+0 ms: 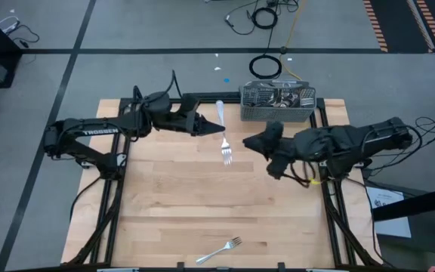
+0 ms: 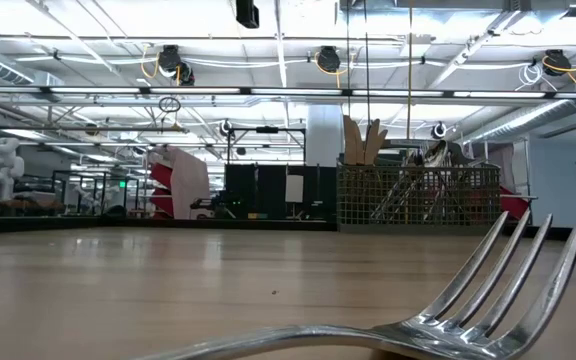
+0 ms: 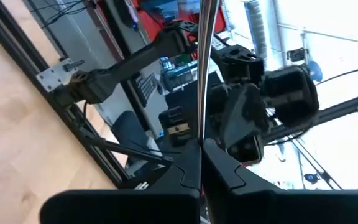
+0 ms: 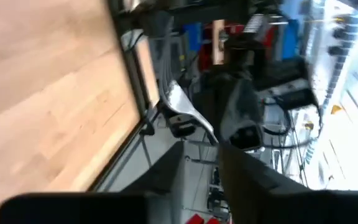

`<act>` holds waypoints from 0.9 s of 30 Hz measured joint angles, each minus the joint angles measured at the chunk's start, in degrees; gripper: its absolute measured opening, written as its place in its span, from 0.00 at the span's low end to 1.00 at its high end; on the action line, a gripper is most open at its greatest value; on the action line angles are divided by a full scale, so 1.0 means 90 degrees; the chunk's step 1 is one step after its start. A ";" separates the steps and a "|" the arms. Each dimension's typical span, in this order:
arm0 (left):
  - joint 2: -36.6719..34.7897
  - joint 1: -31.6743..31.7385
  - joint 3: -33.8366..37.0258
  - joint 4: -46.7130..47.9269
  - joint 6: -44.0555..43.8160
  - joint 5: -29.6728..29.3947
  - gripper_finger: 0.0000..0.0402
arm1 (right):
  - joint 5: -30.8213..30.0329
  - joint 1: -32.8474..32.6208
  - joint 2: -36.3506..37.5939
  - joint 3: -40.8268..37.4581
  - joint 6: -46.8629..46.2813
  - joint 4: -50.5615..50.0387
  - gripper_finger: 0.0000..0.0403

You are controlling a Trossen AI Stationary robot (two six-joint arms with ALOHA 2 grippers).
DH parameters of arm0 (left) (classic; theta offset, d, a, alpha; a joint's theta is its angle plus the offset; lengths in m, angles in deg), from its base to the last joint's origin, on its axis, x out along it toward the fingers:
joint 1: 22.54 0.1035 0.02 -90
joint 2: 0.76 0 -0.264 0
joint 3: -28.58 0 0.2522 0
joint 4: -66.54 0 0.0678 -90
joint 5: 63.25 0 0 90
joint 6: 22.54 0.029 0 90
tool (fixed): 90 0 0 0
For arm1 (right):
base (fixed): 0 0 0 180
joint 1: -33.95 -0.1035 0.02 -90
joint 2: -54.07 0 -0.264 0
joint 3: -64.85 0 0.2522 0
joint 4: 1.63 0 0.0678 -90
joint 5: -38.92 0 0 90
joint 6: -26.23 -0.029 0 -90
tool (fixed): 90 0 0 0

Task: Sort silverware
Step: Put the silver fork into the silverware basket

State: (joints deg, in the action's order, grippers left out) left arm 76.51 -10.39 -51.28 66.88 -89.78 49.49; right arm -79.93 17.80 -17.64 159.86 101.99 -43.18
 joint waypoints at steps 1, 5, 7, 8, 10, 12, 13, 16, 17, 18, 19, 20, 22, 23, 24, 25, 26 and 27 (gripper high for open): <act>0.0005 -0.0027 0.0000 -0.0003 -0.0030 -0.0016 0.01 | 0.0000 0.0000 -0.0069 0.0000 0.0129 -0.0033 0.25; 0.0189 -0.0119 -0.0017 -0.0421 -0.0347 -0.0028 0.01 | -0.0251 -0.0016 -0.0344 0.0000 0.0592 0.0209 0.39; 0.0324 -0.0175 -0.0008 -0.0458 -0.0534 0.0035 0.01 | -0.0638 -0.0038 -0.0438 0.0000 0.0752 0.0412 0.44; 0.0417 -0.0212 -0.0001 -0.0560 -0.0637 0.0064 0.01 | -0.0810 -0.0053 -0.0475 0.0007 0.0830 0.0468 0.47; 0.0553 -0.0282 0.0000 -0.0790 -0.0777 0.0190 0.01 | -0.1015 -0.0062 -0.0543 0.0007 0.1026 0.0468 0.50; 0.0656 -0.0318 0.0000 -0.0920 -0.0899 0.0350 0.01 | -0.1064 -0.0134 -0.0606 0.0007 0.1065 0.0471 0.51; 0.0711 -0.0332 0.0000 -0.1026 -0.0955 0.0370 0.01 | -0.1065 -0.0174 -0.0637 0.0007 0.1068 0.0476 0.51; 0.0751 -0.0326 0.0000 -0.1101 -0.0993 0.0483 0.01 | -0.1143 -0.0333 -0.0699 0.0007 0.1201 0.0477 0.50; 0.0746 -0.0322 0.0000 -0.1114 -0.0993 0.0483 0.01 | -0.1146 -0.0387 -0.0718 0.0007 0.1291 0.0481 0.50; 0.0739 -0.0315 -0.0001 -0.1159 -0.0991 0.0483 0.01 | -0.1148 -0.0429 -0.0745 0.0007 0.1375 0.0536 0.49; 0.0739 -0.0311 -0.0005 -0.1172 -0.0991 0.0483 0.01 | -0.1154 -0.0467 -0.0771 0.0007 0.1457 0.0650 0.48; 0.0739 -0.0311 -0.0005 -0.1151 -0.0993 0.0483 0.01 | -0.1152 -0.0494 -0.0801 0.0007 0.1519 0.0776 0.48; 0.0741 -0.0311 -0.0005 -0.1136 -0.0994 0.0498 0.01 | -0.1154 -0.0517 -0.0860 0.0007 0.1631 0.0931 0.47; 0.0741 -0.0311 -0.0005 -0.1139 -0.0993 0.0500 0.01 | -0.1147 -0.0517 -0.0878 0.0007 0.1668 0.0949 0.46; 0.0739 -0.0312 -0.0005 -0.1146 -0.0997 0.0504 0.01 | -0.1149 -0.0514 -0.0893 0.0007 0.1686 0.0958 0.46; 0.0739 -0.0323 -0.0005 -0.1143 -0.0999 0.0508 0.01 | -0.1149 -0.0512 -0.0909 0.0007 0.1685 0.0957 0.45; 0.0739 -0.0343 -0.0005 -0.1143 -0.1011 0.0505 0.02 | -0.1149 -0.0512 -0.0920 0.0007 0.1683 0.0956 0.45; 0.0741 -0.0357 -0.0005 -0.1149 -0.1058 0.0503 0.02 | -0.1149 -0.0512 -0.0928 0.0007 0.1682 0.0961 0.45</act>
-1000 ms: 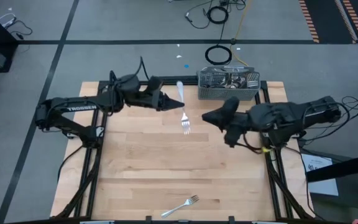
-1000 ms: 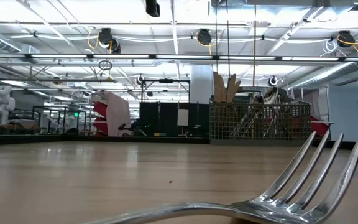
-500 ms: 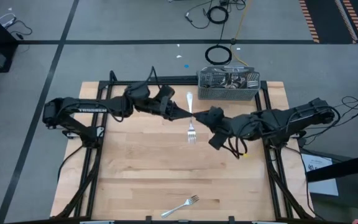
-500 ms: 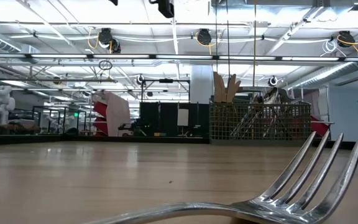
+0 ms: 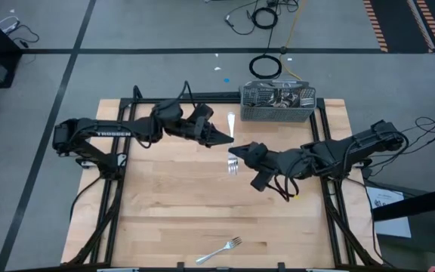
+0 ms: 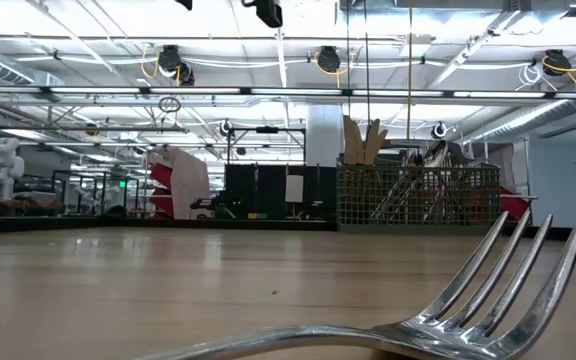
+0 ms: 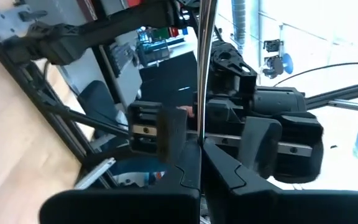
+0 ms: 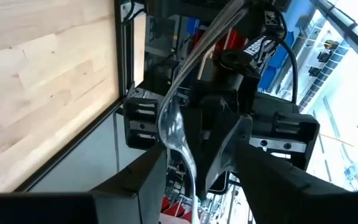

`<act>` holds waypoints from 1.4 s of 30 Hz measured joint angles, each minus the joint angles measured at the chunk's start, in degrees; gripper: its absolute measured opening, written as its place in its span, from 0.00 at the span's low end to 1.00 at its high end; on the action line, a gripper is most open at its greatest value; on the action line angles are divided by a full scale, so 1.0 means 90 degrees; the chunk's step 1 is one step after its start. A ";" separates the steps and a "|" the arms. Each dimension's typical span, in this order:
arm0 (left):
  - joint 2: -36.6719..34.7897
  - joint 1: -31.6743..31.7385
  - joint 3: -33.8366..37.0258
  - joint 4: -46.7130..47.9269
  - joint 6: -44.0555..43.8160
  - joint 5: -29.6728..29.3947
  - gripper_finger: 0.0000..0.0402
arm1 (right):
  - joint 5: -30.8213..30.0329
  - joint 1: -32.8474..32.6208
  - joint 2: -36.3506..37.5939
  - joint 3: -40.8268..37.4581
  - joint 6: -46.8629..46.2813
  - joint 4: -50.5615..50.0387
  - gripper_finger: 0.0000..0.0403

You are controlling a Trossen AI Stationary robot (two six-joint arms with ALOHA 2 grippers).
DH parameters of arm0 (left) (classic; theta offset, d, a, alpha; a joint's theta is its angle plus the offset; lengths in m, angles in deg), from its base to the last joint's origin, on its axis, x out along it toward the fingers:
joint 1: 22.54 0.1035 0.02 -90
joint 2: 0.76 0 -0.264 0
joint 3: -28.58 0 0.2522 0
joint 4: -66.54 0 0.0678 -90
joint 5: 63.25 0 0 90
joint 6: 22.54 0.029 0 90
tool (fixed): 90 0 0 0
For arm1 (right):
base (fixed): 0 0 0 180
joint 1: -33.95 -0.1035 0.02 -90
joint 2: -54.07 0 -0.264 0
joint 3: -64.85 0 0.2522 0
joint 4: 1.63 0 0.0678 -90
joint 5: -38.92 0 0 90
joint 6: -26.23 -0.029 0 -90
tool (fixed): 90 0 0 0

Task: Sort silverware
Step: Put the silver fork into the silverware basket

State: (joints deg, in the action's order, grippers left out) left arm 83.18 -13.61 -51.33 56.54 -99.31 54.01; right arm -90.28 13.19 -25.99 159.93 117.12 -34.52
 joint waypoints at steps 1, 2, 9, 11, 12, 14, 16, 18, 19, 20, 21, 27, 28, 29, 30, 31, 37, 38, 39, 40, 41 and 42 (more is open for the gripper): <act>0.0000 -0.0009 0.0000 -0.0056 -0.0070 0.0002 0.02 | 0.0000 0.0000 -0.0004 0.0000 0.0003 0.0027 0.44; 0.0000 -0.0025 0.0000 -0.0165 -0.0105 0.0002 0.02 | 0.0010 -0.0007 -0.0011 -0.0002 0.0005 0.0092 0.44; 0.0000 -0.0169 0.0000 -0.0171 -0.0100 -0.0007 0.02 | 0.0058 -0.0036 -0.0137 -0.0002 0.0008 0.0202 0.40; -0.0002 -0.0211 0.0000 -0.0179 -0.0098 -0.0010 0.02 | 0.0056 -0.0036 -0.0187 -0.0002 0.0066 0.0200 0.38; 0.0000 -0.0218 0.0000 -0.0168 -0.0096 -0.0014 0.02 | 0.0056 -0.0035 -0.0211 -0.0002 0.0115 0.0194 0.37; -0.0002 -0.0222 0.0000 -0.0153 -0.0051 -0.0019 0.02 | 0.0056 -0.0034 -0.0265 -0.0002 0.0212 0.0202 0.35; 0.0000 -0.0227 0.0000 -0.0161 0.0048 -0.0018 0.02 | 0.0056 -0.0034 -0.0274 -0.0007 0.0267 0.0175 0.31; -0.0002 -0.0241 0.0000 -0.0141 0.0081 -0.0020 0.02 | 0.0050 -0.0040 -0.0271 -0.0007 0.0256 0.0207 0.27; 0.0000 -0.0244 0.0000 -0.0138 0.0079 -0.0022 0.02 | 0.0019 -0.0049 -0.0266 -0.0007 0.0201 0.0236 0.25; 0.0000 -0.0258 0.0000 -0.0132 0.0079 -0.0019 0.02 | -0.0017 -0.0075 -0.0266 -0.0007 0.0121 0.0279 0.22; -0.0002 -0.0265 0.0000 -0.0094 0.0079 -0.0019 0.02 | -0.0022 -0.0090 -0.0261 -0.0007 0.0033 0.0329 0.19; -0.0009 -0.0303 -0.0007 0.0005 0.0478 -0.0019 0.03 | 0.0037 -0.0149 -0.0249 -0.0014 -0.0172 0.0656 0.02; -0.0007 -0.0303 -0.0007 0.0025 0.0572 -0.0027 0.05 | 0.0021 -0.0157 -0.0249 -0.0014 -0.0207 0.0670 0.02; -0.0007 -0.0301 -0.0007 0.0046 0.0647 -0.0041 0.07 | 0.0016 -0.0160 -0.0249 -0.0015 -0.0293 0.0715 0.02; -0.0007 -0.0293 -0.0007 0.0049 0.0753 -0.0066 0.10 | 0.0016 -0.0160 -0.0249 -0.0015 -0.0415 0.0772 0.02; -0.0007 -0.0264 -0.0007 0.0054 0.0864 -0.0094 0.13 | 0.0005 -0.0160 -0.0248 -0.0015 -0.0554 0.0797 0.02; -0.0002 0.0197 -0.0007 0.0109 0.1513 0.0356 0.31 | -0.0423 -0.0172 -0.0029 -0.0012 -0.1395 0.0778 0.01; -0.0002 0.0319 -0.0007 0.0111 0.1614 0.0560 0.33 | -0.0530 -0.0172 0.0061 -0.0010 -0.1582 0.0772 0.00; -0.0002 0.0445 -0.0007 0.0133 0.1690 0.0768 0.35 | -0.0631 -0.0169 0.0151 -0.0010 -0.1812 0.0744 0.00; -0.0002 0.0568 -0.0007 0.0196 0.1759 0.0936 0.36 | -0.0686 -0.0165 0.0255 -0.0009 -0.2089 0.0693 0.00; -0.0002 0.0691 -0.0007 0.0245 0.1830 0.1069 0.37 | -0.0692 -0.0152 0.0391 -0.0007 -0.2381 0.0593 0.00; 0.0000 0.0806 -0.0005 0.0251 0.1936 0.1206 0.38 | -0.0695 -0.0126 0.0529 -0.0007 -0.2737 0.0419 0.00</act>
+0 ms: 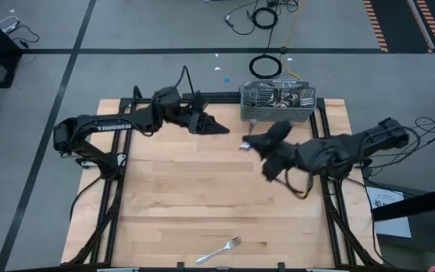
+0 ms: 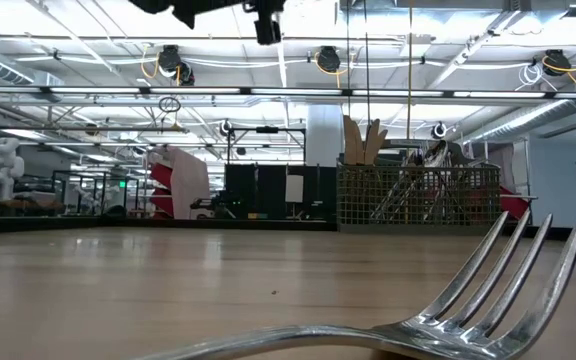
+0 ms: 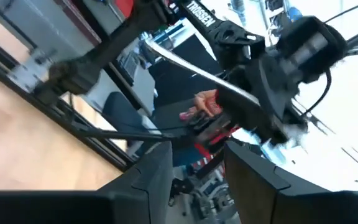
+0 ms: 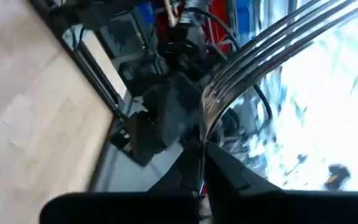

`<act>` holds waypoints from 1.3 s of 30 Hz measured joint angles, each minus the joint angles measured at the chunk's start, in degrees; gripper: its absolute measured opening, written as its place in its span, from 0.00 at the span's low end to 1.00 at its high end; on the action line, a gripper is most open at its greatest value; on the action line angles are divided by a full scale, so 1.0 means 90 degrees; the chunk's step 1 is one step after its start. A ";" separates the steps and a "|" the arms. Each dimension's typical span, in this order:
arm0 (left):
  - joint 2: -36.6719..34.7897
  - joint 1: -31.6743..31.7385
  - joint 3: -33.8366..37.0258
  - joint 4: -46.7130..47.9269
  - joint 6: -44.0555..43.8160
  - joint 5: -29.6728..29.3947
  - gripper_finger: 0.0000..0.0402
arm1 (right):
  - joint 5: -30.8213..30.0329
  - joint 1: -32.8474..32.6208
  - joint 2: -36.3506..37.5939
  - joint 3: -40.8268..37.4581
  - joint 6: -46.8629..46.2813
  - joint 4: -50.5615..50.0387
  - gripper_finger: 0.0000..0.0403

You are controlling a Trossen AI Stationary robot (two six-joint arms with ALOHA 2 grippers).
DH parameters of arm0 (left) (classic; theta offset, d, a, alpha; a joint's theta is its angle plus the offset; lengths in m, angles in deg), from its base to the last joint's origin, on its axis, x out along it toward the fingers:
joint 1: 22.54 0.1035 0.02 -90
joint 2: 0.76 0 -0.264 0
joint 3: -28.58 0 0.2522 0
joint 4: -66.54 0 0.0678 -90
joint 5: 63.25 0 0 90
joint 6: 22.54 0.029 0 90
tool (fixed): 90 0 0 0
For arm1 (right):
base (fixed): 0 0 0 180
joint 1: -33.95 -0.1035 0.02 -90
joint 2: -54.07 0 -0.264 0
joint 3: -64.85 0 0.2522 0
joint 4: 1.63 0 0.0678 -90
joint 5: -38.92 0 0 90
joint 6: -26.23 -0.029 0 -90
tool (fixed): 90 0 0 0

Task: Sort silverware
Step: Put the silver fork into the silverware basket

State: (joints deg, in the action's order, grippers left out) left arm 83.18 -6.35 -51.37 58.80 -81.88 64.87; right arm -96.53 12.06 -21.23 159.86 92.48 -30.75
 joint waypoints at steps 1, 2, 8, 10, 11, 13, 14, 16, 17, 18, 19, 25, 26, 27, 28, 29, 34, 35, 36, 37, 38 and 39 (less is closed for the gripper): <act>-0.0002 0.0097 0.0000 0.0002 0.0090 0.0105 0.38 | -0.0032 0.0049 0.0152 0.0000 -0.0383 -0.0181 0.00; -0.0014 0.0183 0.0000 -0.0004 0.0167 0.0173 0.38 | -0.0113 0.0093 0.0313 0.0000 -0.0802 -0.0403 0.00; -0.0034 0.0294 0.0000 -0.0002 0.1041 0.0187 0.38 | -0.0318 0.0694 0.1383 -0.0387 -0.3610 -0.2019 0.00; -0.0034 0.0279 0.0000 0.0008 0.1401 0.0073 0.38 | -0.0326 0.0952 0.1763 -0.0798 -0.4190 -0.2109 0.00; -0.0034 0.0248 0.0000 0.0014 0.1566 0.0038 0.38 | -0.0426 0.1073 0.1934 -0.1056 -0.4351 -0.2010 0.00; -0.0034 0.0185 0.0000 0.0023 0.1830 -0.0008 0.38 | -0.0868 0.1287 0.2267 -0.1674 -0.4486 -0.1556 0.00; -0.0040 0.0146 0.0000 0.0019 0.1919 -0.0021 0.38 | -0.1111 0.1412 0.2424 -0.2007 -0.4479 -0.1239 0.00; -0.0089 0.0086 0.0000 0.0024 0.2069 -0.0093 0.38 | -0.1466 0.1700 0.2709 -0.2721 -0.4313 -0.0455 0.00; -0.0106 0.0055 0.0000 0.0010 0.2136 -0.0150 0.38 | -0.1544 0.1875 0.2848 -0.3049 -0.4238 0.0002 0.00; -0.0115 0.0030 0.0000 -0.0010 0.2175 -0.0236 0.38 | -0.1574 0.2062 0.2979 -0.3352 -0.4208 0.0469 0.00; -0.0117 0.0015 0.0000 -0.0009 0.2190 -0.0304 0.38 | -0.1576 0.2261 0.3104 -0.3633 -0.4217 0.0875 0.00; -0.0114 -0.0067 0.0005 0.0099 0.2199 -0.0386 0.38 | -0.1612 0.3590 0.3452 -0.4637 -0.4621 0.2274 0.00; -0.0114 -0.0076 0.0005 0.0167 0.2199 -0.0383 0.38 | -0.1591 0.3831 0.3440 -0.4697 -0.4729 0.2398 0.00; -0.0114 -0.0085 0.0005 0.0200 0.2189 -0.0386 0.38 | -0.1586 0.4051 0.3405 -0.4720 -0.4877 0.2380 0.00; -0.0113 -0.0097 0.0007 0.0199 0.2185 -0.0388 0.38 | -0.1578 0.4286 0.3354 -0.4728 -0.5052 0.2365 0.00; -0.0114 -0.0109 0.0007 0.0189 0.2184 -0.0387 0.38 | -0.1574 0.4503 0.3287 -0.4731 -0.5213 0.2315 0.00; -0.0114 -0.0189 0.0007 0.0192 0.2145 -0.0386 0.38 | -0.1137 0.5371 0.2846 -0.4745 -0.5607 0.2257 0.00; -0.0114 -0.0207 0.0007 0.0186 0.2135 -0.0386 0.38 | -0.1038 0.5523 0.2721 -0.4745 -0.5710 0.2255 0.00; -0.0114 -0.0231 0.0007 0.0178 0.2133 -0.0386 0.38 | -0.0952 0.5666 0.2602 -0.4743 -0.5859 0.2250 0.00; -0.0114 -0.0251 0.0007 0.0181 0.2131 -0.0387 0.38 | -0.0862 0.5806 0.2493 -0.4745 -0.6035 0.2198 0.00; -0.0114 -0.0277 0.0007 0.0188 0.2131 -0.0388 0.38 | -0.0842 0.5935 0.2388 -0.4744 -0.6195 0.2119 0.00; -0.0114 -0.0297 0.0007 0.0189 0.2128 -0.0388 0.38 | -0.0839 0.6054 0.2294 -0.4744 -0.6345 0.2017 0.00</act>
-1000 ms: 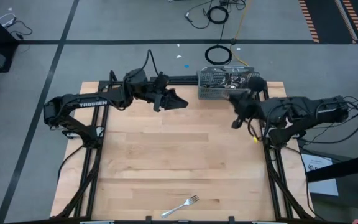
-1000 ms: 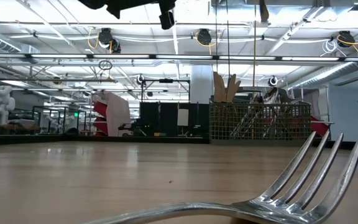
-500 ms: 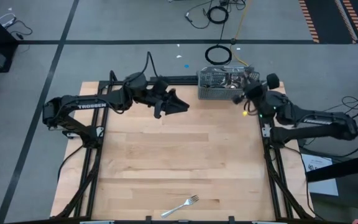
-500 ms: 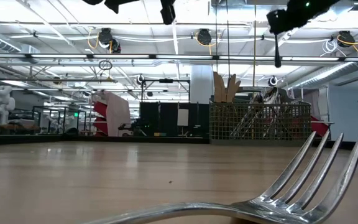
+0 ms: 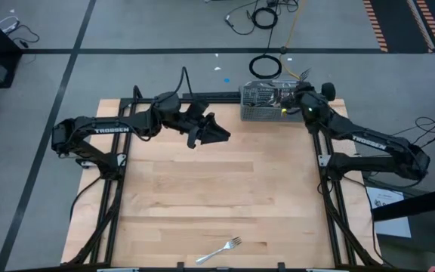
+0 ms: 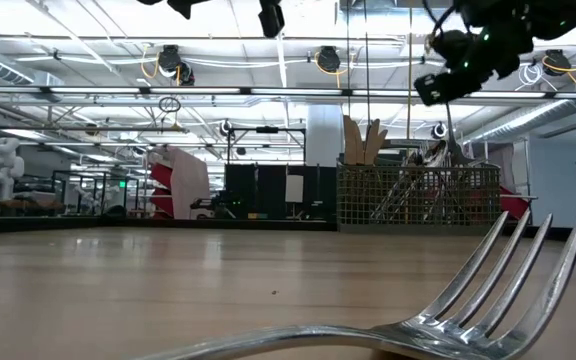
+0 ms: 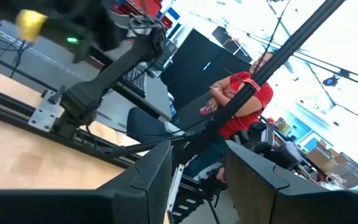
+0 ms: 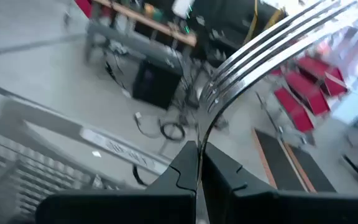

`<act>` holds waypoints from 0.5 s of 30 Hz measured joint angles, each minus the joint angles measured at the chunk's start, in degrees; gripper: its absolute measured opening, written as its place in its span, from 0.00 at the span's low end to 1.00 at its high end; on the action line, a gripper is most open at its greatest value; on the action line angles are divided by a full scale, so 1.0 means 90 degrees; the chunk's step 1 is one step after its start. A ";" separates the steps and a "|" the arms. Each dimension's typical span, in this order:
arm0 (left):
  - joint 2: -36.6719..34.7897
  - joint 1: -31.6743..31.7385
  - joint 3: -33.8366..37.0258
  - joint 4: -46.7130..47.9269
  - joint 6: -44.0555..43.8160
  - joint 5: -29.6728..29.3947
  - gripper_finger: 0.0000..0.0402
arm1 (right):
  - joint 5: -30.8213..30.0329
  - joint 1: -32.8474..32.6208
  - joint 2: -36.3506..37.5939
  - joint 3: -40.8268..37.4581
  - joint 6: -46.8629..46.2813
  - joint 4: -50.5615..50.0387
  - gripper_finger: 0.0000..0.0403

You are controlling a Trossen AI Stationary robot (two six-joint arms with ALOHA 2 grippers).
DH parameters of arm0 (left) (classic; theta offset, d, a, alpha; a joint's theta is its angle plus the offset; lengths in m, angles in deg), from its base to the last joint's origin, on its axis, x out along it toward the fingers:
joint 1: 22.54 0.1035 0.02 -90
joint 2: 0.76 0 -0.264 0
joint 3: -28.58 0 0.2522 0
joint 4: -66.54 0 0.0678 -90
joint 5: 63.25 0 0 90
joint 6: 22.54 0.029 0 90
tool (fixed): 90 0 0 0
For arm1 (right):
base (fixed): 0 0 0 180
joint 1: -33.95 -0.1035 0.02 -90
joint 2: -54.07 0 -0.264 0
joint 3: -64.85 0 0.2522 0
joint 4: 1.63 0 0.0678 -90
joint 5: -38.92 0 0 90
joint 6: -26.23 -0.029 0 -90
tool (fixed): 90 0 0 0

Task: Sort silverware
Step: Put the silver fork into the silverware basket

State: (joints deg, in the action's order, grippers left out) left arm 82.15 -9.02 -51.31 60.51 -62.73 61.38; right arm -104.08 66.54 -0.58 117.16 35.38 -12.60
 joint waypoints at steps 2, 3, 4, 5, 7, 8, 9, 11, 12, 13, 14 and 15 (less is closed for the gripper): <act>0.0000 -0.0056 0.0000 -0.0005 0.0000 0.0001 0.38 | 0.0085 0.0234 -0.0193 -0.0001 -0.0266 -0.0185 0.00; 0.0000 -0.0081 0.0000 -0.0005 -0.0001 0.0002 0.38 | 0.0165 0.0329 -0.0290 -0.0001 -0.0358 -0.0226 0.00; 0.0000 -0.0107 0.0000 -0.0002 -0.0001 0.0002 0.38 | 0.0287 0.0414 -0.0375 0.0000 -0.0429 -0.0228 0.00; 0.0000 -0.0138 -0.0002 0.0002 -0.0002 0.0002 0.38 | 0.0405 0.0480 -0.0456 -0.0001 -0.0460 -0.0214 0.00; 0.0000 -0.0180 0.0000 0.0002 -0.0007 -0.0002 0.38 | 0.0547 0.0600 -0.0633 0.0002 -0.0471 -0.0192 0.00; 0.0000 -0.0199 0.0000 0.0007 -0.0026 -0.0024 0.38 | 0.0594 0.0649 -0.0732 0.0002 -0.0483 -0.0206 0.00; 0.0000 -0.0227 0.0000 0.0020 -0.0066 -0.0031 0.38 | 0.0626 0.0685 -0.0827 0.0002 -0.0518 -0.0214 0.00; 0.0000 -0.0262 0.0000 0.0049 -0.0157 -0.0035 0.38 | 0.0791 0.0775 -0.0989 0.0002 -0.0608 -0.0184 0.00; -0.0008 -0.0273 0.0000 0.0067 -0.0157 -0.0039 0.38 | 0.0901 0.0822 -0.1068 0.0002 -0.0617 -0.0155 0.00; -0.0031 -0.0281 0.0000 0.0131 -0.0145 -0.0048 0.38 | 0.0956 0.0861 -0.1159 0.0002 -0.0617 -0.0162 0.00; -0.0045 -0.0292 0.0000 0.0154 -0.0135 -0.0050 0.38 | 0.0962 0.0890 -0.1256 0.0002 -0.0630 -0.0196 0.00; -0.0051 -0.0301 -0.0001 0.0146 -0.0132 -0.0051 0.38 | 0.0967 0.0917 -0.1337 0.0002 -0.0692 -0.0239 0.00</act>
State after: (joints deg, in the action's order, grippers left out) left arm 81.69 -11.73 -51.31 61.82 -63.91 60.92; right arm -95.38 74.80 -12.61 117.18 29.16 -14.75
